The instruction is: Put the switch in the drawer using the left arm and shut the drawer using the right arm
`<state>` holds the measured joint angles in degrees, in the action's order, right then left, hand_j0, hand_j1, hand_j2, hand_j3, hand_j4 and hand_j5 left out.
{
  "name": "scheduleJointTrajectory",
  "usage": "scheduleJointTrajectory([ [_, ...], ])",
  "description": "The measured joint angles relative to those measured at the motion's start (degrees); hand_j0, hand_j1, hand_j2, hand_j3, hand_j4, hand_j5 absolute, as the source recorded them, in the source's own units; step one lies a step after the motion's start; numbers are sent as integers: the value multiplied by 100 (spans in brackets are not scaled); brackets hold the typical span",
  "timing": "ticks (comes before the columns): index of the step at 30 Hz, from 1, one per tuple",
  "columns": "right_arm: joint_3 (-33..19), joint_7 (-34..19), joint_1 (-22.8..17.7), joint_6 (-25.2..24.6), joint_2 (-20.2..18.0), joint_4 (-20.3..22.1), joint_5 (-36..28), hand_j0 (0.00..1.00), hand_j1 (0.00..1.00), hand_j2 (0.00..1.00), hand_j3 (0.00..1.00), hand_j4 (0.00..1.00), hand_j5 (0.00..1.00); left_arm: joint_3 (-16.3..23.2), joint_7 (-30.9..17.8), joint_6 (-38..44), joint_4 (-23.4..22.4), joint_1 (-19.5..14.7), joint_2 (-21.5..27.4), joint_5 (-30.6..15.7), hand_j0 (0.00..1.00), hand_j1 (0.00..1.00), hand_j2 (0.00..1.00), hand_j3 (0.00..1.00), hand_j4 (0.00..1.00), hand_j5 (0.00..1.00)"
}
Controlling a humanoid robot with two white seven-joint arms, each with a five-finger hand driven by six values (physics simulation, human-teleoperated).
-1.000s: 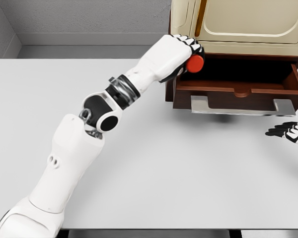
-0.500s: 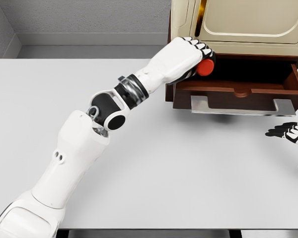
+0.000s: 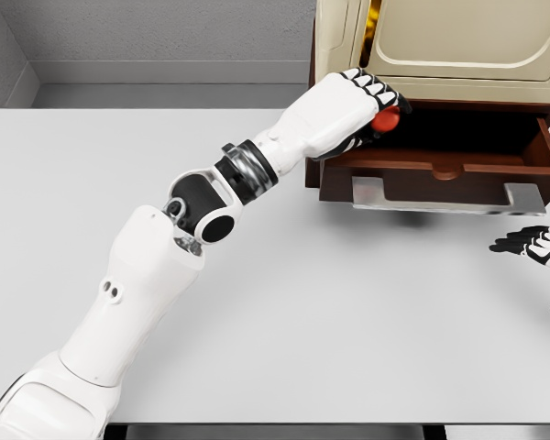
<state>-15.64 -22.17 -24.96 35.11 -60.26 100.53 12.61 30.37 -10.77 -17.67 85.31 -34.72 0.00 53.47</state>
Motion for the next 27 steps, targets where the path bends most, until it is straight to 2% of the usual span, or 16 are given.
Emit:
scheduleJointTrajectory([
  [4, 0, 0, 0, 0, 3, 0, 0, 98, 98, 98, 98, 98, 98, 19, -2, -1, 33, -35, 0, -1, 69, 69, 69, 69, 69, 69],
  [8, 0, 0, 0, 0, 4, 0, 0, 98, 98, 98, 98, 98, 98, 31, -4, -2, 42, -44, 0, -1, 75, 75, 75, 75, 75, 75],
  [18, 0, 0, 0, 0, 4, 0, 0, 98, 98, 98, 98, 98, 98, 67, -8, -6, 62, -53, 0, 3, 76, 76, 76, 76, 76, 76],
  [22, 0, 0, 0, 0, 4, -5, 0, 98, 98, 98, 98, 98, 98, 86, -8, -26, 104, -35, 0, -8, 85, 85, 85, 85, 85, 85],
  [24, 0, 0, 0, 0, 0, -7, -2, 95, 95, 95, 95, 95, 95, 91, -8, -59, 230, -26, 0, -32, 99, 99, 99, 99, 99, 99],
  [27, 0, 0, 9, 0, -13, -13, -14, 88, 88, 88, 88, 88, 88, 92, -8, -533, 605, 35, 0, -61, 100, 100, 100, 100, 100, 100],
])
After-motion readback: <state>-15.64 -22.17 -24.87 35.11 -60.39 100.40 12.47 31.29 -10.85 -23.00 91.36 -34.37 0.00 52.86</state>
